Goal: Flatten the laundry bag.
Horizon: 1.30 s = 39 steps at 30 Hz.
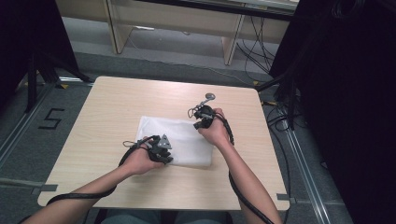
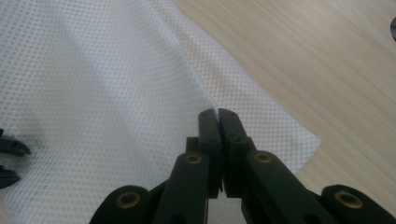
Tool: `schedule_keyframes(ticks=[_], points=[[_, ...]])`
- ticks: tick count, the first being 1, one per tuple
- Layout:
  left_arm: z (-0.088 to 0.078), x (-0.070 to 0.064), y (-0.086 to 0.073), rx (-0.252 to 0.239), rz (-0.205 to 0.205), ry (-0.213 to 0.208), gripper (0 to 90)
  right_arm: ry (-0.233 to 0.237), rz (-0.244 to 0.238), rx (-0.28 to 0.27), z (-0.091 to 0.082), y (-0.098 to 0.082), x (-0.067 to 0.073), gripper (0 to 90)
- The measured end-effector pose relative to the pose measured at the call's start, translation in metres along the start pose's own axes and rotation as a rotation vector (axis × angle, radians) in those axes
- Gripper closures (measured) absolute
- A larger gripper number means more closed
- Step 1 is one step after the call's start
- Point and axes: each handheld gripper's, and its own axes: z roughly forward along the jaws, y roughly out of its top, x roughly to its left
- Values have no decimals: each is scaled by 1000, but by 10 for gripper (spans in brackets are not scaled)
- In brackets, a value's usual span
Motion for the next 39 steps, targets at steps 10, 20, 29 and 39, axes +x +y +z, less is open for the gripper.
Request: schedule_keyframes(ticks=[10, 20, 29, 39], points=[[1, -2, 0, -8, -14, 10, 738, 10, -35, -38, -16, 1, 13, 899], [1, -2, 1, -1, 4, 25, 739, 40, -10, -65, -35, -1, 27, 900], [3, -3, 3, -2, -5, 35, 740, 52, -68, -118, -49, -1, 36, 900], [4, -4, 3, -6, -2, 44, 740, 65, -90, -176, -61, -8, 49, 900]])
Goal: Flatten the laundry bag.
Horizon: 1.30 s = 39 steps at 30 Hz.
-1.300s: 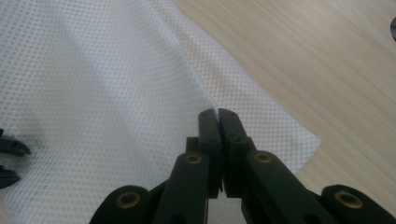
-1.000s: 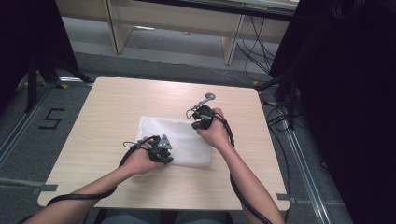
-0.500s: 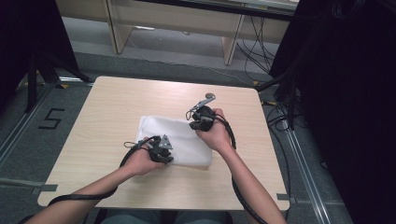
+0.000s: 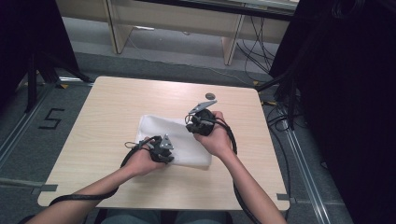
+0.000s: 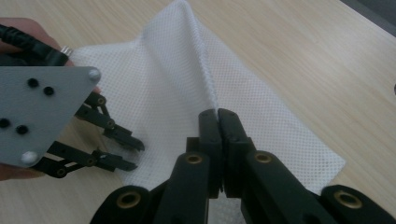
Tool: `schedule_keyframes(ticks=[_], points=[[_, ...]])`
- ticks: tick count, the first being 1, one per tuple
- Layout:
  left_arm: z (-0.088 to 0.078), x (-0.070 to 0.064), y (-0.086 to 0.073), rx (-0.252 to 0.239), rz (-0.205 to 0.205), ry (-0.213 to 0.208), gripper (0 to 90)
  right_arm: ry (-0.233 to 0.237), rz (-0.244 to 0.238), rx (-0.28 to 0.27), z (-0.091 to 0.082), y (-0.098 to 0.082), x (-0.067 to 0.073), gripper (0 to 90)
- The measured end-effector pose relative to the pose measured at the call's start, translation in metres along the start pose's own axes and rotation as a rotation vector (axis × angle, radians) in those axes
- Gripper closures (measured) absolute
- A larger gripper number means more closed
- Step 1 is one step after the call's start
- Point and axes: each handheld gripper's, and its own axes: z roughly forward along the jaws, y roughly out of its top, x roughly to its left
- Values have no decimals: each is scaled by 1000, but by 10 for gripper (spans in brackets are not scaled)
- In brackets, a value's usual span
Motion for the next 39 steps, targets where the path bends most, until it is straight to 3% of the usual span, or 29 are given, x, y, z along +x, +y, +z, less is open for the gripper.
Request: schedule_keyframes(ticks=[1, 3, 9, 10, 17, 18, 19, 20, 23, 25, 27, 28, 30, 31, 32, 33, 35, 36, 37, 38, 39], points=[[0, 0, 0, -1, 2, 0, 740, 19, 23, 12, -2, 0, 3, 900], [0, 0, 0, 7, 4, -3, 740, 16, 23, -13, 0, -2, 4, 900], [0, -1, -1, -8, -4, 7, 739, 39, -26, -5, -6, -11, 11, 900], [0, -1, -1, -9, -4, 8, 739, 36, -6, -10, -6, -12, 15, 900], [1, -1, -1, -27, 1, 2, 737, 57, -17, -9, -8, -23, 26, 900], [1, -2, -1, -28, -11, 9, 736, 46, 9, 0, -8, -25, 29, 900], [0, -3, -2, -26, -21, 9, 735, 71, -21, -3, -7, -27, 29, 900], [0, -1, -2, -26, -5, 15, 734, 74, -26, -10, -6, -28, 30, 900], [0, 0, -2, -24, -10, 1, 729, 86, -9, -4, -1, -35, 36, 900], [1, 0, -3, -34, -33, -8, 723, 113, -30, 14, 1, -37, 35, 900], [0, 1, -4, -35, -30, 3, 714, 116, -12, 14, 4, -41, 38, 900], [0, 1, -4, -36, -51, 0, 709, 84, 9, 21, 5, -41, 39, 900], [0, 1, -5, -44, -53, -2, 690, 111, -7, 23, 6, -43, 40, 900], [1, 0, -5, -75, -77, 8, 690, 111, -7, 23, 6, -43, 40, 900], [-3, 5, -5, -42, -55, -7, 680, 112, 0, 37, 5, -45, 40, 900], [-5, 5, -5, -48, -81, -19, 680, 108, -1, 34, 6, -46, 39, 900], [-9, 7, -4, -59, -73, -6, 679, 112, 5, 38, 7, -47, 38, 900], [-11, 6, -5, -79, -103, -2, 679, 109, 8, 39, 7, -48, 38, 900], [-18, 11, -5, -35, -50, -18, 679, 93, 14, 43, 7, -48, 38, 900], [-18, 11, -5, -35, -50, -18, 684, 93, 14, 43, 7, -48, 38, 900], [-25, 11, -6, -44, -74, -7, 694, 104, -11, 32, 10, -49, 36, 900]])
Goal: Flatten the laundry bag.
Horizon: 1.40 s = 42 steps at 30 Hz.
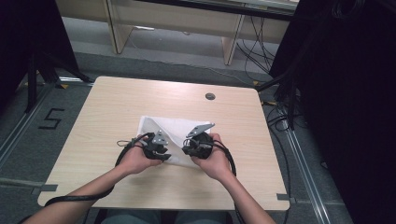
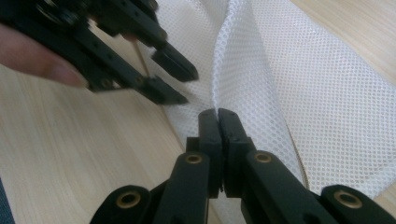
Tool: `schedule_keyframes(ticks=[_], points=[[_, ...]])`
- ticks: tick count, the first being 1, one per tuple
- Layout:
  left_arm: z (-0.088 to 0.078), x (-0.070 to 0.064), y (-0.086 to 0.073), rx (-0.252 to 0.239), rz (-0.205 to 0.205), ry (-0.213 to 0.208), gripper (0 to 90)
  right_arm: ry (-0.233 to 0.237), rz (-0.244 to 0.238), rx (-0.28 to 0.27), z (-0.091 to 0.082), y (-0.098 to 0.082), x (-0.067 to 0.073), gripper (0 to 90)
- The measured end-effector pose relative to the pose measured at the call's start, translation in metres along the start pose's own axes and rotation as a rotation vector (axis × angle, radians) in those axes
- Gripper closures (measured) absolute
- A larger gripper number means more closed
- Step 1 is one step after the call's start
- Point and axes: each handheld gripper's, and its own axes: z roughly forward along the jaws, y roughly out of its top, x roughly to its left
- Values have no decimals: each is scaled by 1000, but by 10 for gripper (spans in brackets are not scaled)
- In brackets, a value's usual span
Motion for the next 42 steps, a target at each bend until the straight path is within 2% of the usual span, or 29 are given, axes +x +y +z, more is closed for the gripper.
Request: schedule_keyframes(ticks=[2, 3, 4, 6, 7, 8, 9, 10, 11, 12, 13, 16, 18, 20, 22, 25, 26, 27, 28, 32, 33, 35, 36, 37, 38, 39, 40, 42], points=[[-6, 1, -1, 17, 2, -9, 712, -2, 0, -1, 0, 0, 0, 900], [-15, 5, -5, 46, 18, -6, 754, -12, 32, -10, 1, -1, 2, 900], [-19, 6, -7, 58, 10, -1, 767, -15, 34, -7, 1, -1, 2, 900], [-22, 10, -10, 70, 20, 3, 792, -16, 24, -4, 1, -1, 2, 900], [-24, 13, -14, 86, 9, 15, 799, 3, 0, -3, 1, -1, 0, 900], [-25, 16, -18, 98, 0, 19, 799, 3, 0, -3, 1, -1, 0, 900], [-24, 20, -26, 124, -27, 2, 802, 1, 2, 0, 0, -1, 1, 900], [-24, 20, -26, 124, -27, 2, 801, 7, -3, 0, 1, -1, 1, 900], [-20, 22, -30, 136, -25, -4, 802, -13, 1, -12, 3, -1, 2, 899], [-20, 22, -30, 136, -25, -4, 802, -4, 6, -6, 3, -1, 3, 899], [-14, 22, -32, 136, -49, -2, 803, 1, 9, 9, 1, -1, 4, 899], [-11, 23, -32, 123, -39, 24, 812, 1, -11, -1, 3, -1, 5, 899], [-10, 24, -32, 126, -62, 17, 814, 13, 4, 4, 2, -2, 8, 899], [-10, 23, -32, 112, -62, 27, 817, -5, -9, -1, 4, -2, 9, 899], [-10, 23, -32, 114, -70, 22, 819, 29, -31, 7, 2, -4, 10, 899], [-10, 24, -32, 122, -84, 10, 821, 36, -47, 0, 3, -5, 11, 899], [-9, 24, -33, 104, -89, 27, 821, 32, -36, 4, 2, -6, 13, 899], [-10, 24, -33, 108, -79, 18, 821, 33, -46, 14, 1, -7, 13, 900], [-11, 25, -33, 109, -82, 14, 820, 44, -57, -4, 1, -10, 15, 900], [-10, 26, -34, 111, -101, 6, 817, 53, -46, 11, -1, -14, 18, 899], [-10, 25, -34, 101, -99, 18, 815, 65, -61, -3, -1, -16, 18, 899], [-11, 26, -34, 106, -99, 11, 815, 51, -62, 6, -2, -17, 19, 899], [-11, 26, -35, 101, -95, 16, 815, 68, -58, 8, -1, -19, 20, 899], [-11, 26, -35, 101, -92, 17, 815, 61, -56, 18, -2, -20, 21, 899], [-11, 26, -35, 99, -92, 18, 814, 64, -63, 7, 0, -21, 21, 899], [-10, 25, -35, 91, -92, 21, 814, 65, -64, 23, -1, -21, 22, 899], [-10, 25, -35, 91, -93, 23, 810, 62, -57, 5, 0, -22, 23, 899], [-11, 24, -36, 96, -102, 31, 788, 57, -64, 6, 1, -22, 23, 899]])
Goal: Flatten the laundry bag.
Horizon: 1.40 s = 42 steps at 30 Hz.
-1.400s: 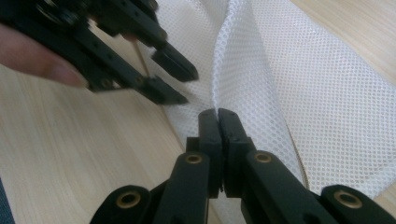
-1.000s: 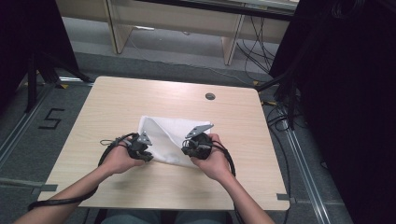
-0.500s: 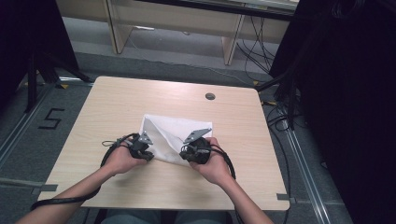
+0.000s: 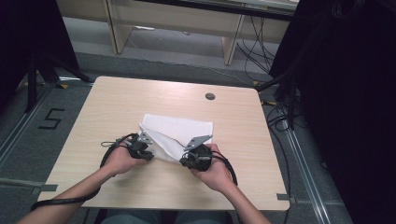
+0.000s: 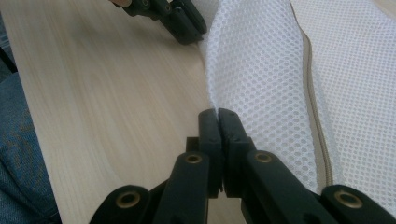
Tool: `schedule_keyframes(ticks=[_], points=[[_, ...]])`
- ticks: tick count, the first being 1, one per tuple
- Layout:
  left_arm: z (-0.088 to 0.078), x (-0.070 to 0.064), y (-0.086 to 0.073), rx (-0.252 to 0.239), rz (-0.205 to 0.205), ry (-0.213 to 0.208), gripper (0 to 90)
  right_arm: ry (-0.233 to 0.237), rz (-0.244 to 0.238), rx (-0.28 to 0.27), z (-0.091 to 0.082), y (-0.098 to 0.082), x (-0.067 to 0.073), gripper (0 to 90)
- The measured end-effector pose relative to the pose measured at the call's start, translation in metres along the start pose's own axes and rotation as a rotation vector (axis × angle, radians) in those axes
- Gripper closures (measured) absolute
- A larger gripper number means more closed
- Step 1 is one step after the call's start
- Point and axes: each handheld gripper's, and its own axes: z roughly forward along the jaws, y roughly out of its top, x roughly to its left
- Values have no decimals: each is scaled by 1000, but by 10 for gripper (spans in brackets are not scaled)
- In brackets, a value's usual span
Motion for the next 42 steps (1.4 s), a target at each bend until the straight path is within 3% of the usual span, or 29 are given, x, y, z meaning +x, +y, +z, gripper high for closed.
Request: schedule_keyframes(ticks=[1, 2, 4, 5, 7, 9, 10, 12, 13, 15, 16, 19, 20, 22, 25, 26, 27, 28, 29, 33, 34, 36, 42], points=[[-4, 0, 0, 30, 16, -9, 771, 7, 0, 9, -1, 0, 0, 899], [-6, -1, -1, 23, 20, -3, 771, 7, 0, 9, -1, 0, 0, 899], [-19, -3, -3, -14, 20, 8, 751, 16, -27, -2, -1, -1, 0, 899], [-19, -3, -3, -14, 20, 8, 744, 16, -27, -2, -1, -1, 0, 899], [-35, -5, -7, -60, 22, 13, 729, 18, 10, 0, -1, -3, 3, 899], [-40, -5, -10, -72, 12, 24, 710, 25, -4, -4, -1, -3, 2, 898], [-44, -6, -14, -102, 13, 54, 710, 24, -2, -5, -1, -4, 2, 898], [-58, -5, -24, -116, 77, 124, 676, 10, -12, 2, -3, -5, 3, 898], [-58, -5, -24, -116, 77, 124, 671, 13, -9, -4, -3, -6, 3, 898], [-67, -3, -31, -139, 54, 109, 658, 18, 4, 1, -4, -6, 5, 898], [-70, -3, -39, -187, -8, 107, 641, 17, 10, -7, -5, -7, 7, 899], [-75, -4, -46, -225, -35, 112, 615, 16, -18, -5, -6, -8, 7, 899], [-77, -3, -48, -242, -48, 110, 607, 20, 1, -1, -7, -9, 9, 898], [-80, -3, -49, -255, -35, 119, 583, 15, -18, -10, -6, -10, 9, 898], [-85, -2, -51, -293, -57, 144, 565, 19, -26, -18, -7, -12, 12, 898], [-88, 0, -51, -278, -29, 146, 562, 15, -7, -15, -8, -12, 13, 898], [-88, 0, -51, -278, -29, 146, 560, 15, -7, -15, -8, -12, 13, 898], [-86, -1, -51, -299, -63, 142, 560, 18, -9, -13, -8, -13, 13, 898], [-86, 0, -51, -301, -55, 156, 557, 31, -3, 8, -9, -13, 15, 899], [-84, 0, -50, -322, -66, 165, 555, 29, -16, -1, -6, -14, 17, 899], [-85, 2, -49, -328, -59, 164, 554, 32, -41, -2, -5, -15, 18, 899], [-84, 1, -49, -347, -83, 167, 553, 38, -30, 4, -6, -16, 20, 899], [-83, 3, -50, -348, -86, 177, 553, 53, -47, 18, -6, -19, 23, 899]])
